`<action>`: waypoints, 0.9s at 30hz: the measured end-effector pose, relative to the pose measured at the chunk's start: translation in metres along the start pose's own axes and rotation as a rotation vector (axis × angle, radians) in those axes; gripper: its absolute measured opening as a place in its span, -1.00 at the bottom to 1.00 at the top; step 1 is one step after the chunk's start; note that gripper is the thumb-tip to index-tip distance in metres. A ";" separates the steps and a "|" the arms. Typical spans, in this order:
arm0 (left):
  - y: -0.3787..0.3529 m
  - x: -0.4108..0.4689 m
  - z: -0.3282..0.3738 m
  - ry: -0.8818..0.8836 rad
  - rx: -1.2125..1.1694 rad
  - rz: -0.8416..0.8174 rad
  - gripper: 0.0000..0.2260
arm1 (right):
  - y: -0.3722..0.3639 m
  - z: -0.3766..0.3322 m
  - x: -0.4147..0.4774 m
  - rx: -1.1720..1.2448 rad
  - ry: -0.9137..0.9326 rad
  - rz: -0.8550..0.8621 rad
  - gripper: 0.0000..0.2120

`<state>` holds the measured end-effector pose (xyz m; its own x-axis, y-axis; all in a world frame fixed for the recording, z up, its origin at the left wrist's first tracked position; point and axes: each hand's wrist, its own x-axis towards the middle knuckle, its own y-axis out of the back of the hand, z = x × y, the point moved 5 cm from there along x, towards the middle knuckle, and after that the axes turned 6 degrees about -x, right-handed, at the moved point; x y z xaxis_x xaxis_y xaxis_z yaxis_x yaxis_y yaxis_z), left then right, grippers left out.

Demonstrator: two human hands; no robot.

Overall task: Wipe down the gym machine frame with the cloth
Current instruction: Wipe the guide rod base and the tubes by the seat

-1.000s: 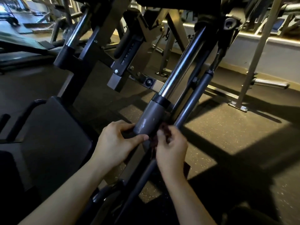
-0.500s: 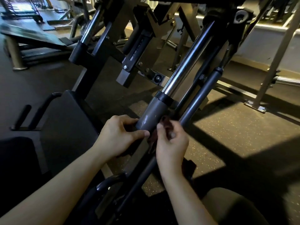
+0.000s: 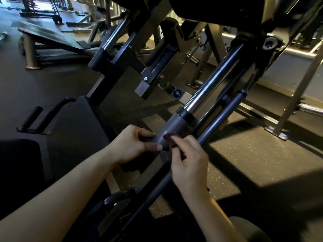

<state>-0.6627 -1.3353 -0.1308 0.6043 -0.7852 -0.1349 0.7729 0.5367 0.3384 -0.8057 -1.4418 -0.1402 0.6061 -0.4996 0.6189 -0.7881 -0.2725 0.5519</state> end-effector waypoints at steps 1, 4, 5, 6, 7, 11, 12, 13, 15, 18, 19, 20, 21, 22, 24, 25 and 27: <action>0.000 0.000 0.000 0.006 -0.015 -0.011 -0.77 | 0.004 0.003 0.009 -0.005 -0.015 0.038 -0.73; 0.001 0.001 -0.002 0.012 -0.029 -0.007 -0.76 | 0.004 0.001 0.019 -0.046 -0.035 0.096 -0.71; 0.000 0.000 -0.002 0.006 -0.030 -0.013 -0.77 | -0.001 -0.001 0.012 -0.066 -0.011 0.053 -0.70; -0.001 -0.001 -0.002 -0.012 -0.022 -0.014 -0.78 | -0.005 -0.005 0.003 -0.085 0.039 -0.005 -0.70; -0.002 -0.002 -0.002 -0.033 -0.010 -0.010 -0.79 | -0.007 -0.009 -0.005 -0.104 0.100 -0.061 -0.70; -0.001 -0.002 -0.003 -0.051 -0.023 0.009 -0.82 | 0.001 -0.002 0.018 -0.141 0.104 -0.032 -0.74; -0.001 -0.001 -0.004 -0.044 -0.017 0.007 -0.82 | 0.004 -0.001 0.024 -0.113 0.048 0.037 -0.75; -0.001 -0.001 -0.004 -0.042 -0.008 0.008 -0.82 | 0.005 0.000 0.023 -0.078 0.004 0.081 -0.77; -0.001 -0.001 -0.005 -0.073 0.007 0.012 -0.82 | -0.003 -0.004 0.004 -0.065 0.008 0.055 -0.79; -0.001 -0.004 -0.006 -0.123 -0.002 -0.003 -0.83 | -0.006 -0.006 -0.008 -0.048 0.042 -0.078 -0.78; 0.000 -0.004 -0.007 -0.121 -0.021 -0.005 -0.82 | -0.002 -0.004 0.002 -0.064 0.013 -0.049 -0.79; 0.000 -0.003 -0.009 -0.118 -0.031 -0.003 -0.80 | 0.003 -0.003 0.014 -0.083 -0.028 0.017 -0.80; 0.000 -0.002 -0.011 -0.113 -0.025 0.002 -0.77 | 0.009 -0.003 0.025 -0.099 -0.070 0.094 -0.81; 0.000 -0.001 -0.012 -0.103 -0.008 0.010 -0.73 | 0.011 -0.004 0.030 -0.107 -0.094 0.153 -0.82; -0.002 0.000 -0.014 -0.103 0.021 0.017 -0.70 | 0.004 -0.010 0.020 -0.128 -0.085 0.146 -0.79; -0.002 -0.001 -0.014 -0.123 0.024 0.021 -0.72 | -0.004 -0.013 0.009 -0.138 -0.049 0.066 -0.78; 0.000 -0.001 -0.015 -0.162 0.044 0.005 -0.74 | -0.016 -0.017 -0.012 -0.172 0.009 -0.118 -0.76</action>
<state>-0.6604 -1.3295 -0.1442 0.5663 -0.8240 0.0172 0.7587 0.5294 0.3796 -0.7985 -1.4179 -0.1468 0.6945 -0.4650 0.5490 -0.6823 -0.1835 0.7077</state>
